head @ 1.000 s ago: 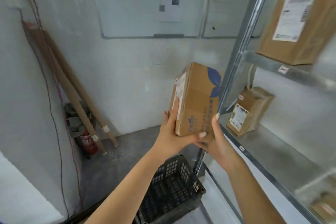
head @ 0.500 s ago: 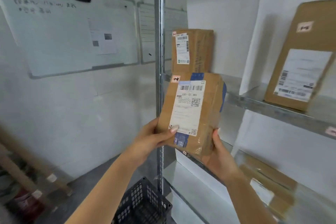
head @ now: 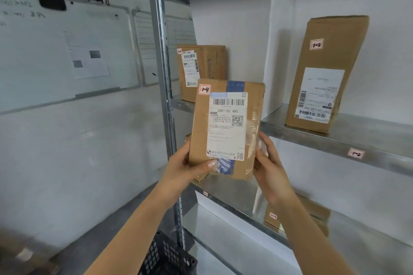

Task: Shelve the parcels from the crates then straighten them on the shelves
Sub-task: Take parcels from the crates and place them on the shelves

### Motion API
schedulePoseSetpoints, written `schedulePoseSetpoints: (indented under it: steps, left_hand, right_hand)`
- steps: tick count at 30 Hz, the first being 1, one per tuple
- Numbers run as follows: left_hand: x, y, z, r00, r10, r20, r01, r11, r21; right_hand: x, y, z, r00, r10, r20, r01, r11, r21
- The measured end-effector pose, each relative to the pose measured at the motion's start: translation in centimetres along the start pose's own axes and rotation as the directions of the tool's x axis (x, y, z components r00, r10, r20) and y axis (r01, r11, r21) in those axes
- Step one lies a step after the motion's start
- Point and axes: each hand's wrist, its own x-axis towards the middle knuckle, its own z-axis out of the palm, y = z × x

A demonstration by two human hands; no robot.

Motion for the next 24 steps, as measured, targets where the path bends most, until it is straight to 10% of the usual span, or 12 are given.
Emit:
schedulePoseSetpoints:
  steps: [17,24]
  left_hand:
    - [2.9,-2.9,-3.8,0.987,0.032,0.16,-0.009,0.99,-0.14]
    - [4.0,-1.3,0.1,0.935,0.053,0.349,0.02,0.979,-0.204]
  right_hand:
    - [-2.1,-0.9,5.3,0.995,-0.038,-0.091,0.001,0.923,-0.385]
    - [-6.9,-3.5,3.3,0.924,-0.165,-0.344,-0.008,0.893,-0.45]
